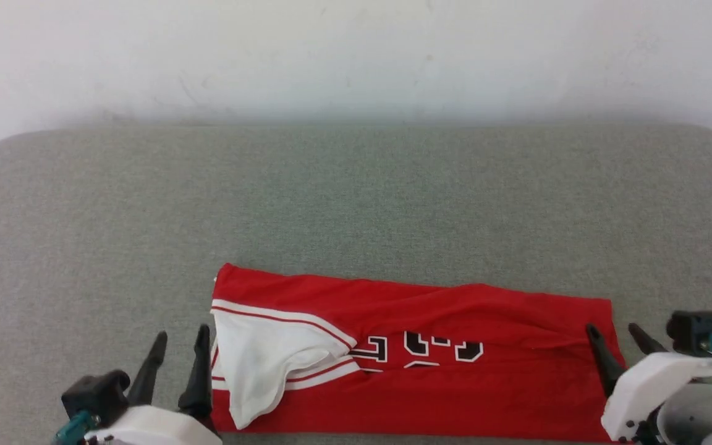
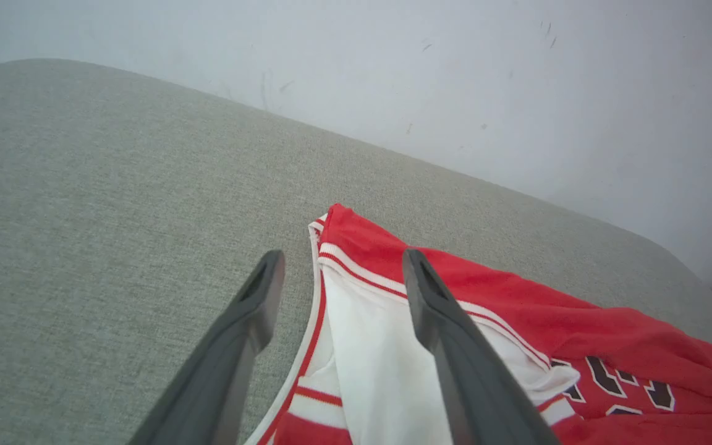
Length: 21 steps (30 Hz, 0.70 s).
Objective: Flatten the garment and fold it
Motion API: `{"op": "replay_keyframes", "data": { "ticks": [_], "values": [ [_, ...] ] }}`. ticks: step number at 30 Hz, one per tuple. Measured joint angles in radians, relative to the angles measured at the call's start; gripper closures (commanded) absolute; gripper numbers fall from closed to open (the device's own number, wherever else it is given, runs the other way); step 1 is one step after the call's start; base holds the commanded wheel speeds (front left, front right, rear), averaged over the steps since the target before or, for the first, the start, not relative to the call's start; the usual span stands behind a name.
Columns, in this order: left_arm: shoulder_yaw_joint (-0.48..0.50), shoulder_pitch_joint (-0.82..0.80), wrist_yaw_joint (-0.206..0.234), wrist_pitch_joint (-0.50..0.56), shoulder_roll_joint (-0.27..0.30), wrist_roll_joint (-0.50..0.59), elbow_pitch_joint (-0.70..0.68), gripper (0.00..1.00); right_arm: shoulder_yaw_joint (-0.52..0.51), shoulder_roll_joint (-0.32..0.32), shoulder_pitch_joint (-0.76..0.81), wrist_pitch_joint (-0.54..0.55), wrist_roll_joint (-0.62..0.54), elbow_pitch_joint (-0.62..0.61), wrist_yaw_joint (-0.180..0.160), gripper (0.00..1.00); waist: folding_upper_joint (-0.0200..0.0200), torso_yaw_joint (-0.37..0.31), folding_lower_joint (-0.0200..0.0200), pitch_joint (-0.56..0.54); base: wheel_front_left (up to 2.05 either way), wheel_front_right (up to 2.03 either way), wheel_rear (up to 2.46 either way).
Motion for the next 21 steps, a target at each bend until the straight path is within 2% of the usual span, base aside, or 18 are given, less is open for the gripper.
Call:
{"op": "replay_keyframes", "data": {
  "ticks": [6,10,15,21],
  "values": [
    [0.031,-0.084,0.007,-0.032,-0.023,0.095,0.0,0.0,-0.09,0.033,0.025,-0.081,-0.014,-0.044,0.0,0.0,0.0,0.013,0.0,-0.016,0.0,0.0,0.0],
    [0.07,-0.14,0.007,-0.033,-0.052,0.2,-0.03,0.0,-0.115,0.033,0.02,-0.107,0.046,-0.017,0.0,0.0,0.0,0.012,0.0,-0.013,0.0,0.0,0.0],
    [0.111,-0.18,-0.029,-0.034,-0.103,0.31,-0.044,0.0,-0.15,0.034,-0.044,-0.109,0.072,0.08,0.0,0.0,0.0,0.006,0.0,-0.004,0.0,0.0,0.0],
    [0.133,-0.191,-0.068,-0.034,-0.144,0.39,-0.011,0.0,-0.143,0.035,-0.12,-0.007,0.072,0.236,0.0,0.0,0.0,-0.002,0.0,0.002,0.0,0.0,0.0]
  ]
}}
